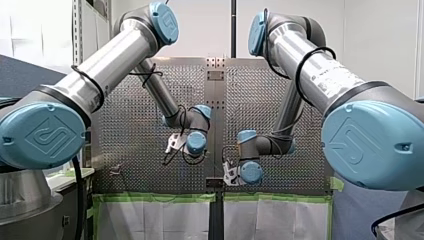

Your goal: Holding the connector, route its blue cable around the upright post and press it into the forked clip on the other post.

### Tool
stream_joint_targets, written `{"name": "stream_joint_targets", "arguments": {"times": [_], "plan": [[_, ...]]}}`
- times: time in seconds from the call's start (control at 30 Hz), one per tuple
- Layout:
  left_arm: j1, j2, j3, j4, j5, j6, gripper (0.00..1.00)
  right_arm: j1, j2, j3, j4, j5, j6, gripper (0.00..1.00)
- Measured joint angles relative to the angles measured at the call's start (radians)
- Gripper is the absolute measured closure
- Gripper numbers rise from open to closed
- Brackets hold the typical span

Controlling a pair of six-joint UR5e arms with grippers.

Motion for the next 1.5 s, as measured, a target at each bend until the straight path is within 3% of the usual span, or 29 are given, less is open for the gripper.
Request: {"name": "stream_joint_targets", "arguments": {"times": [0.3,0.53,0.87,1.2,1.5], "plan": [[-0.005,0.000,-0.016,0.022,0.034,-0.020,0.00,-0.008,0.000,-0.001,0.000,-0.041,-0.003,0.62],[-0.002,0.000,-0.049,0.076,0.083,-0.028,0.00,-0.010,0.000,-0.002,-0.003,-0.083,-0.005,0.62],[0.002,0.000,-0.051,0.098,0.072,-0.025,0.00,-0.010,0.000,-0.009,-0.005,-0.174,-0.007,0.62],[-0.008,0.000,-0.052,0.113,0.063,0.050,0.00,-0.010,0.000,-0.014,-0.003,-0.224,-0.008,0.62],[-0.009,-0.002,-0.052,0.112,0.063,0.127,0.00,-0.010,0.001,-0.019,0.000,-0.237,-0.008,0.62]]}}
